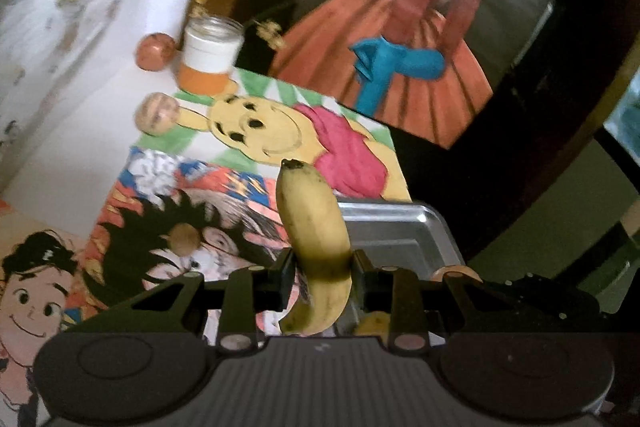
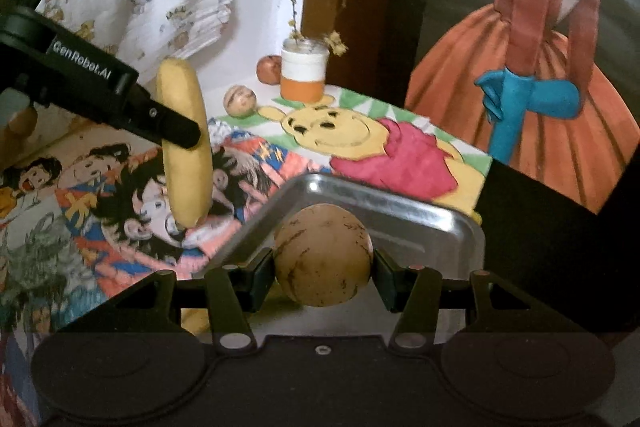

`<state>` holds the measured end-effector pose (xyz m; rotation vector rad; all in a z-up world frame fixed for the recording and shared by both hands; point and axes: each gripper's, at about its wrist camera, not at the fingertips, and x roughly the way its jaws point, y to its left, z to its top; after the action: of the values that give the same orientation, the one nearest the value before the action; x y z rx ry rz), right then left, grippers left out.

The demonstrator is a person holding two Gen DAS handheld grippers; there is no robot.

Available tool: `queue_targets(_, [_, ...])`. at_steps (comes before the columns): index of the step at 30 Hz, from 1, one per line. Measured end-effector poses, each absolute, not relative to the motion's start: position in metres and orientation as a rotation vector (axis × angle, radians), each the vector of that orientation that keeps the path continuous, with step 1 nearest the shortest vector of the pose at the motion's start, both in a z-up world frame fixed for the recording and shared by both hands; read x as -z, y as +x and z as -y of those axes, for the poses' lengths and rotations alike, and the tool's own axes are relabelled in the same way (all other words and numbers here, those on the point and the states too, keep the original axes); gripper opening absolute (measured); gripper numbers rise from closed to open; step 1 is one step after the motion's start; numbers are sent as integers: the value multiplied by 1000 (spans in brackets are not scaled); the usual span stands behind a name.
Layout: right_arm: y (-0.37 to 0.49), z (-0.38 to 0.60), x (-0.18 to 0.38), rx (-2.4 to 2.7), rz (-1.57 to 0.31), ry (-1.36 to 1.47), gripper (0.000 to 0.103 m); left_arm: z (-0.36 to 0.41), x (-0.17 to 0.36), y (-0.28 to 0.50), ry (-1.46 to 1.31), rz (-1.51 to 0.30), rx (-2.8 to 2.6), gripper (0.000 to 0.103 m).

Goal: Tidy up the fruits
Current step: 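Carry the banana and brown fruit over the tray and open both grippers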

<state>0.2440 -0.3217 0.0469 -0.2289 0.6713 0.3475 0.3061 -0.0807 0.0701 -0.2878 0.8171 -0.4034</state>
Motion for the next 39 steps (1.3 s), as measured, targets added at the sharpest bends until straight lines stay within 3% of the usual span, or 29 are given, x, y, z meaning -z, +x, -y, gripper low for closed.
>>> queue_targets(18, [227,346,-14,-284,-695,-167,55,155,-62,321,-40,-858,499,32])
queue_targets(28, [228,350,-7,-279,-698,-133,55,169,-44,336,-30,-880,488,32])
queue_targets(31, [230,349,-6,-276,-696,-131,55,171,-38,341,-37,-893,491,25])
queue_targets(39, [233,347,-6,-271,-687,-123,55,179,-36,341,-32,-880,534,25])
